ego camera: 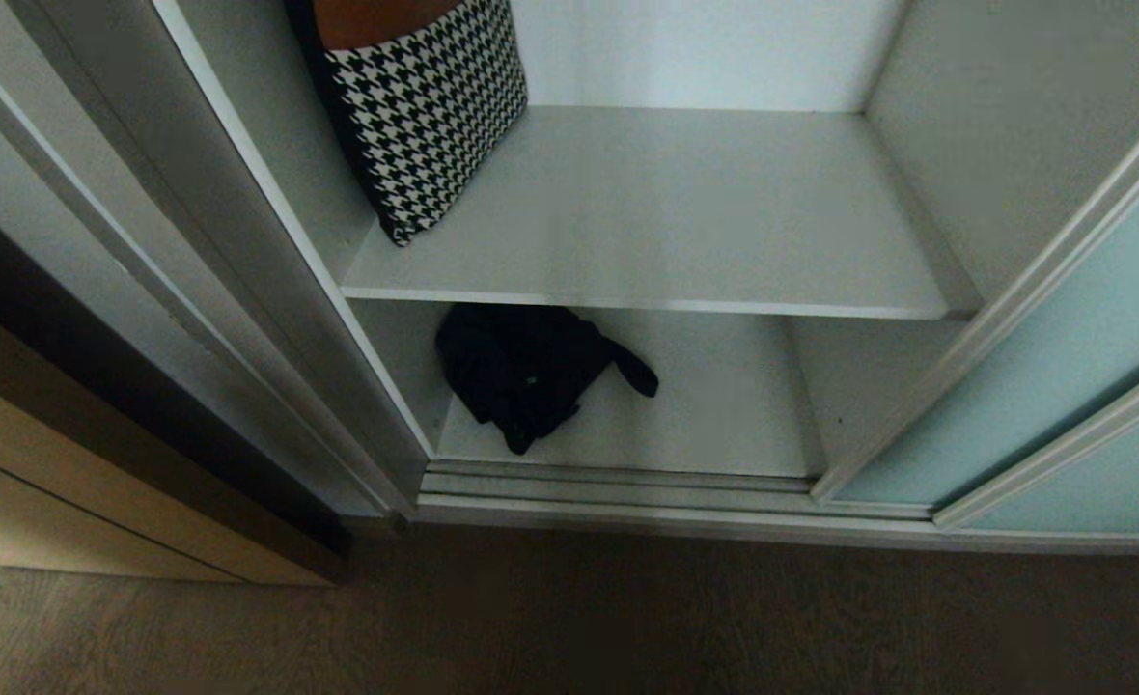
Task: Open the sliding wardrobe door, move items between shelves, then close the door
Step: Close the door
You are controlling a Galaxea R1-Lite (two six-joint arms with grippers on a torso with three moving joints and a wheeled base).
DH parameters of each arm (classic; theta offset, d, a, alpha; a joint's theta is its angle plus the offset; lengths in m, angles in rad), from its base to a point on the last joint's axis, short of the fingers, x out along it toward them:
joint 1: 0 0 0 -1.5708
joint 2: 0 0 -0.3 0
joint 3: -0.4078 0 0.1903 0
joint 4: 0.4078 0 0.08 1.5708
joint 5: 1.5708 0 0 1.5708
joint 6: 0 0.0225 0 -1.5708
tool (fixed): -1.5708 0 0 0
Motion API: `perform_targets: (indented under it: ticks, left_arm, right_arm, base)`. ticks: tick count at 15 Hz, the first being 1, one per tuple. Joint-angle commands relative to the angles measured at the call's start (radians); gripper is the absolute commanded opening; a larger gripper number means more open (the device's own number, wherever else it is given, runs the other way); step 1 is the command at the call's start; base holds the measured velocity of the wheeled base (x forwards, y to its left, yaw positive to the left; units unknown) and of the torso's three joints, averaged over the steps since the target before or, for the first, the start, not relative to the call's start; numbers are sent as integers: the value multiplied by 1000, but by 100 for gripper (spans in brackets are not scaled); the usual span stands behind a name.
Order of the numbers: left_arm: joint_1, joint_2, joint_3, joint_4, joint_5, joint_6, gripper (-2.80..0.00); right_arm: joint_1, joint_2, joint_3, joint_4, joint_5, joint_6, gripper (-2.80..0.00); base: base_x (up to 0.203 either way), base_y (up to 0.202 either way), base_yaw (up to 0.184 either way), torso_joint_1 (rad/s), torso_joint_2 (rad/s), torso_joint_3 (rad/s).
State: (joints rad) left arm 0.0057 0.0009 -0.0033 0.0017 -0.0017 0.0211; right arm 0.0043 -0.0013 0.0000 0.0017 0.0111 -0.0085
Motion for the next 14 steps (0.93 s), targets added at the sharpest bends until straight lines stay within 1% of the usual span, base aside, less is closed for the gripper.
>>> perform_targets:
  ticks: [1, 11, 13, 14]
  left_arm:
    - [0, 2, 0, 0, 0, 0, -280]
    - [0, 2, 0, 0, 0, 0, -280]
    - [0, 2, 0, 0, 0, 0, -280]
    - [0, 2, 0, 0, 0, 0, -280]
  right_arm:
    - [0, -1, 2, 0, 1, -1, -280]
    - [0, -2, 2, 0, 0, 9, -280]
    - [0, -2, 2, 5, 2, -23, -280]
    - [0, -2, 2, 7, 6, -65, -280]
  base:
    - [0, 0, 0, 0, 0, 0]
    - [0, 0, 0, 0, 0, 0]
    - [0, 0, 0, 0, 0, 0]
    - [0, 0, 0, 0, 0, 0]
